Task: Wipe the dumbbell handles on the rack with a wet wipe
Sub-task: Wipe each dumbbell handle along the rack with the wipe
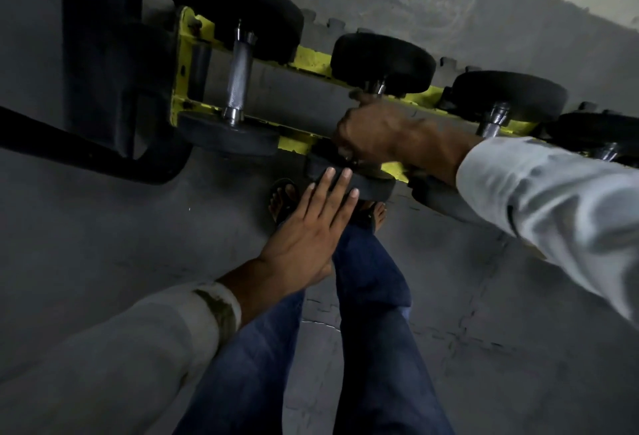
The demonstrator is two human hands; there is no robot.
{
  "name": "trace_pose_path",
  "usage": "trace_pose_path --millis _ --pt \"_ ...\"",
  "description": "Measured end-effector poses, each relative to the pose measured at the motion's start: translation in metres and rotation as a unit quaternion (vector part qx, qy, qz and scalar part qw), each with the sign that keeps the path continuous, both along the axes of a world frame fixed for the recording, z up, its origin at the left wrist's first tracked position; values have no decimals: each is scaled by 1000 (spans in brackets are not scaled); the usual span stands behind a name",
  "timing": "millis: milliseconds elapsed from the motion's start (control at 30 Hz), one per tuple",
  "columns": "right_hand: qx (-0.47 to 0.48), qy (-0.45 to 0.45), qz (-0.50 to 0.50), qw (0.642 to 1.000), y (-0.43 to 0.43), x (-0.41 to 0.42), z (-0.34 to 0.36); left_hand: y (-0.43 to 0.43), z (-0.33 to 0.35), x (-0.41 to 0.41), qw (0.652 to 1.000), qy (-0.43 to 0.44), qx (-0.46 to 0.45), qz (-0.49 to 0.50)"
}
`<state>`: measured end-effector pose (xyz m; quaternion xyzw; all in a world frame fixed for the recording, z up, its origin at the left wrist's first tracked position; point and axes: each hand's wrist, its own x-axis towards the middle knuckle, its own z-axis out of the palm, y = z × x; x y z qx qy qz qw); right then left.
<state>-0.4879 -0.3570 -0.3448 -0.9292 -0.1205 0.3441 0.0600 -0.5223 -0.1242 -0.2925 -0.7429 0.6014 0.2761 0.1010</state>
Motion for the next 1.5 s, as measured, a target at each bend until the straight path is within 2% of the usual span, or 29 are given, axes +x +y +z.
trace_pose_path --millis 33,100,233,300,400,433,533,600,700,767,833,900,967,1033,1067,1100,1167,1233,1267,1300,1333,1400,1433,1500 --pt "-16 -28 -27 999 -9 2 -1 0 0 0 1000 -1 -1 3" --pt "-54 -122 -18 991 -12 -6 -3 1 -1 -1 1000 -5 -3 6" --pt "60 -167 85 980 5 -34 -10 0 -4 0 1000 -6 -9 9" --pt "37 -189 49 980 -13 -23 -10 2 -5 -1 1000 -11 -14 7" --pt "23 -248 -74 966 -27 -29 -15 2 -6 -1 1000 -9 -14 4" --pt "45 -235 -80 968 -19 -38 -18 3 -6 -1 1000 -9 -13 5" --pt "97 -185 36 977 -5 -55 -13 2 -5 1 1000 -5 -10 7" --pt "83 -209 -26 974 -20 -40 -9 3 -5 1 1000 -7 -10 4" --pt "34 -266 -264 926 -16 -35 -10 2 -4 0 1000 -1 -1 1" --pt "86 -270 -444 850 14 -50 -8 2 -3 -1 1000 1 3 -1" --pt "174 -277 -606 725 39 -59 -8 2 -3 -1 1000 3 3 0" --pt "225 -239 -747 578 40 -51 -14 2 -5 -1 1000 6 2 1" --pt "304 -167 -847 402 25 -31 -23 3 -6 -2 1000 14 -2 8" --pt "444 -72 -860 241 12 -15 -30 3 -7 -2 1000 15 -6 6" --pt "504 -24 -843 186 4 -9 -35 3 -7 -2 1000 15 -6 4" --pt "537 3 -830 154 -3 -6 -39 3 -7 -2 1000 16 -7 2" --pt "559 18 -820 125 -9 -3 -43 2 -6 -1 1000 17 -11 -1" --pt "535 -25 -839 98 -1 -3 -44 2 -4 0 1000 18 -13 -1" --pt "498 -68 -858 103 5 -5 -45 3 -5 0 1000 17 -14 -1" --pt "452 -122 -872 140 9 -9 -45 3 -5 0 1000 13 -16 -1" --pt "400 -178 -874 209 12 -16 -44 4 -5 -1 1000 10 -17 -1" --pt "295 -291 -827 379 18 -28 -38 4 -5 -1 1000 7 -14 -1" --pt "251 -327 -769 489 22 -35 -35 4 -5 -1 1000 9 -11 0" --pt "143 -353 -589 712 28 -45 -28 4 -4 -1 1000 11 -8 3"
